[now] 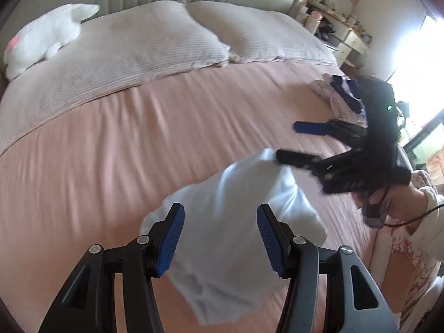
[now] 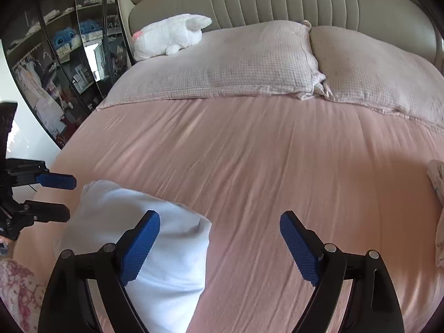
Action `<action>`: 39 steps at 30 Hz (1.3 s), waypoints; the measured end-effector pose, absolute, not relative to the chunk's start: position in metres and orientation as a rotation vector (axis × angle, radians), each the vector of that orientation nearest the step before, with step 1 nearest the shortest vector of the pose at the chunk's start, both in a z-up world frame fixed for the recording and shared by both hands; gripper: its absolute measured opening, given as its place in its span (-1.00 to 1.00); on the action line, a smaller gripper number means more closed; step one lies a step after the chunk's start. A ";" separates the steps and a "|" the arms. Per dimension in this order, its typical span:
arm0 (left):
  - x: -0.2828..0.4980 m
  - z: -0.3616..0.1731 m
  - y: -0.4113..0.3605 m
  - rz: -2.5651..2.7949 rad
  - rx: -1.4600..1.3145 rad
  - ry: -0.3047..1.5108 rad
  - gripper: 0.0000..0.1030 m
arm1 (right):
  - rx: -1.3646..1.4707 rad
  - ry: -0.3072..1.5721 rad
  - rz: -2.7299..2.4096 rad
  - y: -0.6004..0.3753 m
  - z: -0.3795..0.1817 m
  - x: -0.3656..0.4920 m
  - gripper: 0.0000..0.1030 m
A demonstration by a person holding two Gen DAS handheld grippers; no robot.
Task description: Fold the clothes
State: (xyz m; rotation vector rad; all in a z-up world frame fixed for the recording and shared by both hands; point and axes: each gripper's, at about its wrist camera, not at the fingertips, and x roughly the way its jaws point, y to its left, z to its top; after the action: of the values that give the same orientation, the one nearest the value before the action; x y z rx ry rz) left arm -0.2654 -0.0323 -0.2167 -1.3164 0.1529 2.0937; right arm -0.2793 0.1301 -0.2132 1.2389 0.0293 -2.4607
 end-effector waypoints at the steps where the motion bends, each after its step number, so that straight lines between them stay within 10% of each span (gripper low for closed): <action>1: -0.269 -0.225 -0.024 2.048 -1.316 0.147 0.02 | 1.264 0.057 -2.452 0.125 -0.223 -0.281 0.70; 19: -0.284 -0.258 -0.037 2.152 -1.412 0.332 -0.07 | 1.206 0.372 -2.406 0.097 -0.240 -0.297 0.73; 25: -0.285 -0.248 -0.111 2.278 -1.503 -0.082 0.19 | 1.327 0.303 -2.624 0.145 -0.246 -0.316 0.73; 30: -0.256 -0.210 -0.078 2.236 -1.289 0.042 0.17 | 1.236 -0.019 -2.453 0.139 -0.218 -0.285 0.73; 34: -0.247 -0.234 -0.038 2.032 -1.412 0.264 0.18 | 1.260 0.295 -2.374 0.101 -0.231 -0.259 0.73; 39: -0.231 -0.224 -0.095 2.052 -1.485 0.295 0.18 | 1.405 0.211 -2.492 0.149 -0.232 -0.265 0.79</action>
State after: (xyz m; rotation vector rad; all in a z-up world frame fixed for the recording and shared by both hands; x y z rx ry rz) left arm -0.2308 -0.0952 -0.2243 -1.4852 0.2948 2.0523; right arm -0.2646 0.1487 -0.2321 1.4051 0.2113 -2.4923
